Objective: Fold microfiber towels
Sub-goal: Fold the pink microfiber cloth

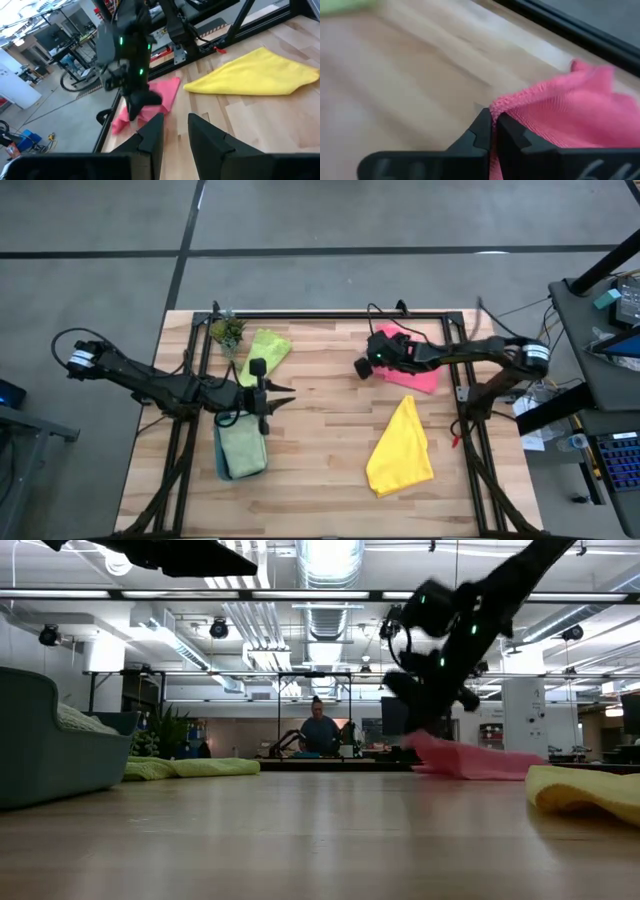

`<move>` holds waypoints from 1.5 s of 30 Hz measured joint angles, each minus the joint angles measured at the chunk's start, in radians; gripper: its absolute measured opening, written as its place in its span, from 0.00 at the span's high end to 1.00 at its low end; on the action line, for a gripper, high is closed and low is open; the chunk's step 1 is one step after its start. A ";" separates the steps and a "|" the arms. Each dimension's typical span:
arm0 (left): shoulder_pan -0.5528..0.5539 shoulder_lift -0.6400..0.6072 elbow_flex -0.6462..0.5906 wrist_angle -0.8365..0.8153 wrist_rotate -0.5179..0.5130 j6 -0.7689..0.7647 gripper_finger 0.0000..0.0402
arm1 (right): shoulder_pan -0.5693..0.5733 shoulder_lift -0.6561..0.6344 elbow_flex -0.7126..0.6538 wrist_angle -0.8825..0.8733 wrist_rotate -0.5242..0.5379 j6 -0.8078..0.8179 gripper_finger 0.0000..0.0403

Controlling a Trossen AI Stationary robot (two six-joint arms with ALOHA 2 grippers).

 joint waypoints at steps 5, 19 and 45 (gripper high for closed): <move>0.007 -0.007 0.001 0.035 0.011 -0.008 0.81 | 0.075 -0.158 0.035 0.010 -0.191 -0.155 0.98; 0.087 0.085 -0.001 0.040 0.136 -0.153 0.41 | 0.157 -0.295 0.063 0.183 -0.453 -0.273 0.98; 0.347 0.647 0.000 0.404 0.604 -0.395 0.37 | 0.160 -0.294 0.063 0.188 -0.444 -0.268 0.98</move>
